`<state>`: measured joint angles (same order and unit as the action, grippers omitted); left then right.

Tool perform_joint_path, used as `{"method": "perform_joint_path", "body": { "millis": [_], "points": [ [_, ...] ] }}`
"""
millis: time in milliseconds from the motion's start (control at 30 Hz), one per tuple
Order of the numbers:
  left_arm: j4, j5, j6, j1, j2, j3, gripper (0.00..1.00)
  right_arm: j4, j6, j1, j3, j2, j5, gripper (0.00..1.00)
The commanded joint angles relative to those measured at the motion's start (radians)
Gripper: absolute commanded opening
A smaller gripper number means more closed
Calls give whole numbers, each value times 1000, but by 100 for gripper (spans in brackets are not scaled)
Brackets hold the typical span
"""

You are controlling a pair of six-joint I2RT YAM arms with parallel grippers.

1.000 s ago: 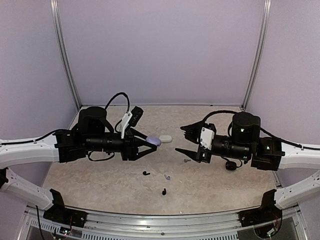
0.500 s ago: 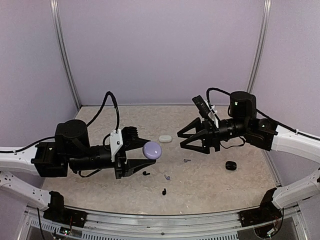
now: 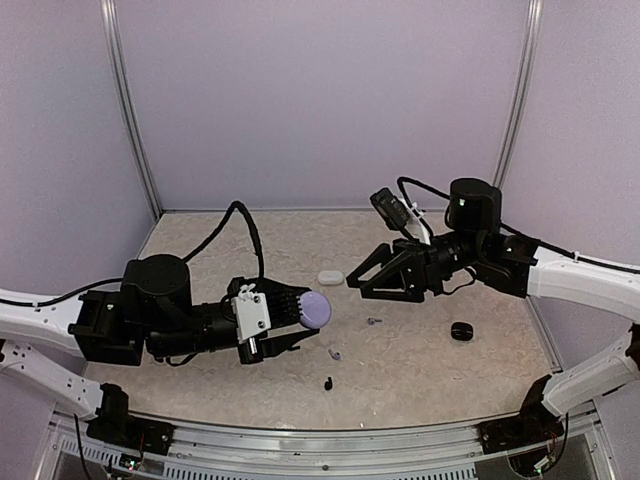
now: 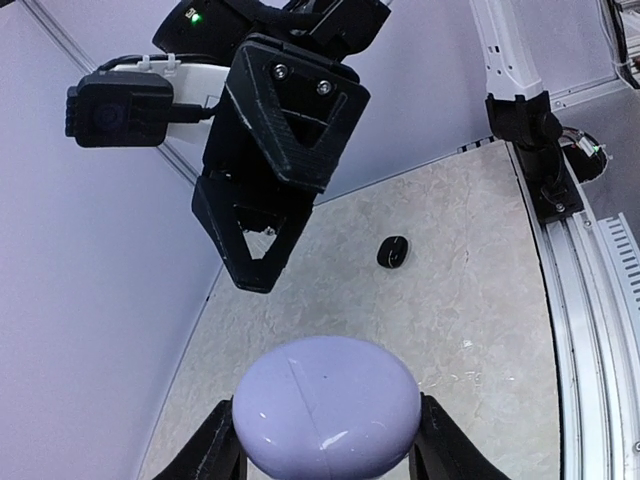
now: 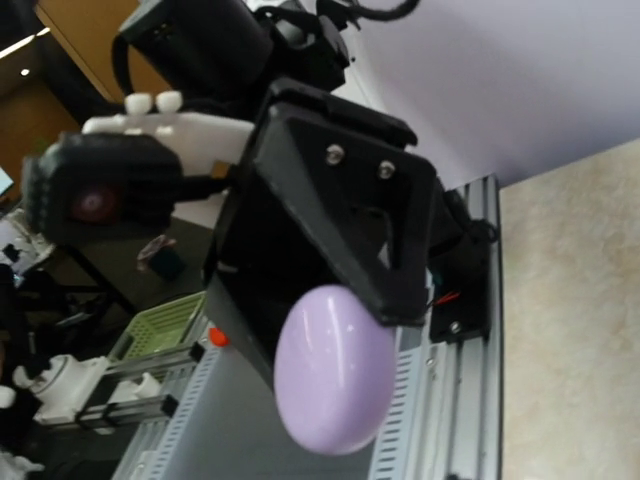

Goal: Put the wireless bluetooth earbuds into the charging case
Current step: Pass from the left arm to the right

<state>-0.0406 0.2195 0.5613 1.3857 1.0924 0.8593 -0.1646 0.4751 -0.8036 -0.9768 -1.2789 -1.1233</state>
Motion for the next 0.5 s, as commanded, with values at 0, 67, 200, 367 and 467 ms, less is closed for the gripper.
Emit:
{"method": "perform_joint_path", "body": {
  "millis": [0, 67, 200, 367, 467],
  "points": [
    [-21, 13, 62, 10, 10, 43, 39, 2, 24, -26, -48, -37, -38, 52],
    [-23, 7, 72, 10, 16, 44, 39, 25, 9, -37, -61, -51, -38, 52],
    [-28, -6, 84, 13, 27, 50, 38, 41, 0, -49, -68, -73, -28, 51],
    [-30, -6, 107, 24, 43, 61, 39, 40, -4, -72, -74, -103, -26, 50],
    [-31, -9, 117, 27, 51, 65, 38, 32, 0, -82, -78, -112, -32, 49]
  ]
}}
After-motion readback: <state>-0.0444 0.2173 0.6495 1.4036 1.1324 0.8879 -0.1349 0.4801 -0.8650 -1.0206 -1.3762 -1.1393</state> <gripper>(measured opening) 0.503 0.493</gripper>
